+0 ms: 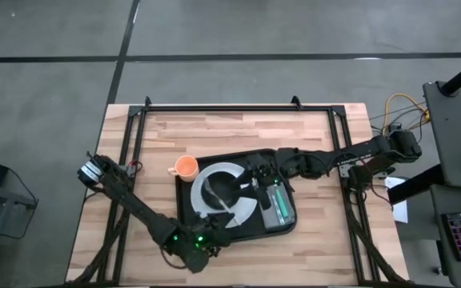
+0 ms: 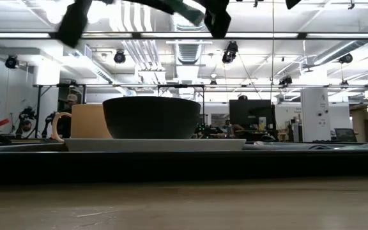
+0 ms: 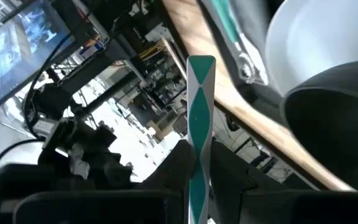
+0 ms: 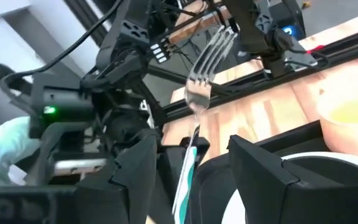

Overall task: Set up tray
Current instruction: Put the white patterned fork beside the white patterned knife on the gray napkin on the black serving tray

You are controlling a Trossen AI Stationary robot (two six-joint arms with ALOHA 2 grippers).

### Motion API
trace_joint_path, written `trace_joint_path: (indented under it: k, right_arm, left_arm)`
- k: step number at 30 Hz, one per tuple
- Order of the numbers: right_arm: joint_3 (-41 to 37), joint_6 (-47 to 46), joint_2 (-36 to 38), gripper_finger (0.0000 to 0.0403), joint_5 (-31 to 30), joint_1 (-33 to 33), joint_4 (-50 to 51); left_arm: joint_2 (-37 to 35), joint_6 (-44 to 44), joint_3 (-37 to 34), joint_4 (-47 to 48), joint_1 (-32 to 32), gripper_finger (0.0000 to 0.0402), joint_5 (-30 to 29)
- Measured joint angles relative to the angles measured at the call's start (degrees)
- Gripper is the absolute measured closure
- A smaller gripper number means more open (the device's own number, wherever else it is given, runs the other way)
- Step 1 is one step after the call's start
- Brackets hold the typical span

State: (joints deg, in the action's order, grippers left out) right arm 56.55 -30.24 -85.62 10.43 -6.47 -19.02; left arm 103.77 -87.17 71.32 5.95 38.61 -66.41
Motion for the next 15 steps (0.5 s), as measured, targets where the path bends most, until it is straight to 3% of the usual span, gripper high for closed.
trace_joint_path:
  k: [9,15]
  right_arm:
    - [-2.1,-0.6,0.0,0.0207,4.1,3.7,-0.7]
    - [-4.3,-0.7,-2.8,0.018,13.6,4.2,-12.6]
  left_arm:
    - [0.0,-6.3,1.1,-3.6,-1.2,0.038,3.4]
    - [0.0,-7.7,1.0,-3.7,-0.7,0.038,3.5]
